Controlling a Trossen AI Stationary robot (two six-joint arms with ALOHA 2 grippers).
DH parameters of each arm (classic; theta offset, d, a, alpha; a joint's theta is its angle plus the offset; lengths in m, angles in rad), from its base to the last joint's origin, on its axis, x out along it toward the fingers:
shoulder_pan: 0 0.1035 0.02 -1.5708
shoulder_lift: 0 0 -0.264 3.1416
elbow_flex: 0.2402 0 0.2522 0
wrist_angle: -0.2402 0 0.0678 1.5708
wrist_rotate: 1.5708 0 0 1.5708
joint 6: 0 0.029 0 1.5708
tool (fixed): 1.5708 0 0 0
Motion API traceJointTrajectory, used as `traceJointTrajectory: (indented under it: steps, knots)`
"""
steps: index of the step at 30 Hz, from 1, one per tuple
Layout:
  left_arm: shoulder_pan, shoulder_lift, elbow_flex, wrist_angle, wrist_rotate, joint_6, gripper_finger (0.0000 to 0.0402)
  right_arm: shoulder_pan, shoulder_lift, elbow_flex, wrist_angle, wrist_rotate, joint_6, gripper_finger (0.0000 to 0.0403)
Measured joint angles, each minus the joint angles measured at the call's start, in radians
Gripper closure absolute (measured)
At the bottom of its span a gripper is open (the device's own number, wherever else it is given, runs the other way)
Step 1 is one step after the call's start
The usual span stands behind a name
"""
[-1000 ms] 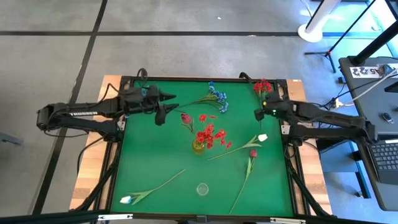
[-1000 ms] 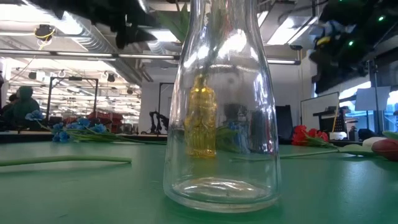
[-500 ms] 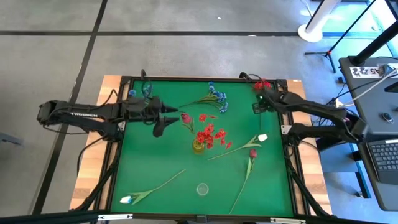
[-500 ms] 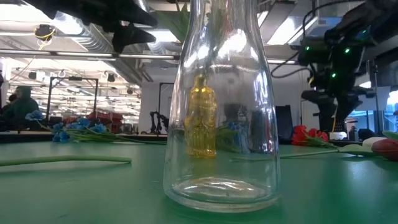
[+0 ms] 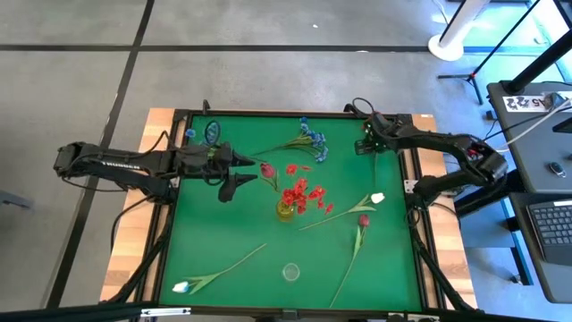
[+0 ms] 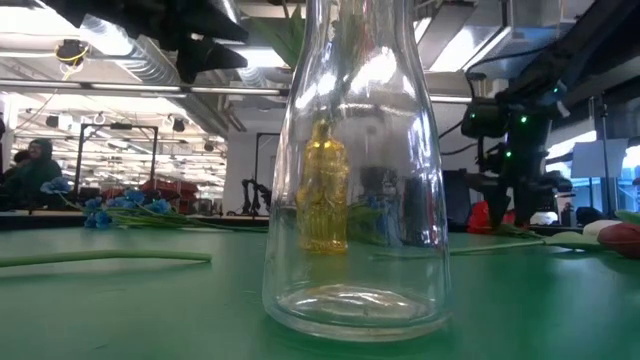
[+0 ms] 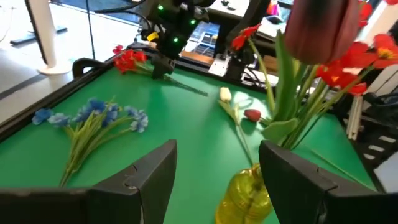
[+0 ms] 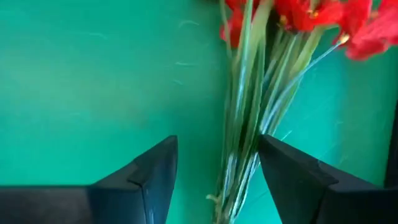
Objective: Sort flowers into vase by color
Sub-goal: Put the red flowers into the yellow vase
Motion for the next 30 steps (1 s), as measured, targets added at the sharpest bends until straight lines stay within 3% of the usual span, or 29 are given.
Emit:
traceJointTrajectory:
  steps: [10, 27, 30]
  knots:
    - [0.004, 0.0, 0.0, -0.065, -0.016, 0.057, 0.0179, 0.021, 0.013, -0.001, -0.016, 0.043, -0.02, 0.02]
    - [0.006, 0.0, 0.0, -0.064, -0.03, 0.054, 0.0179, 0.022, 0.012, -0.001, -0.048, 0.034, -0.049, 0.0384]
    - [0.006, 0.0, 0.0, -0.064, -0.034, 0.055, 0.0179, 0.022, 0.006, -0.001, -0.058, 0.023, -0.074, 0.0393]
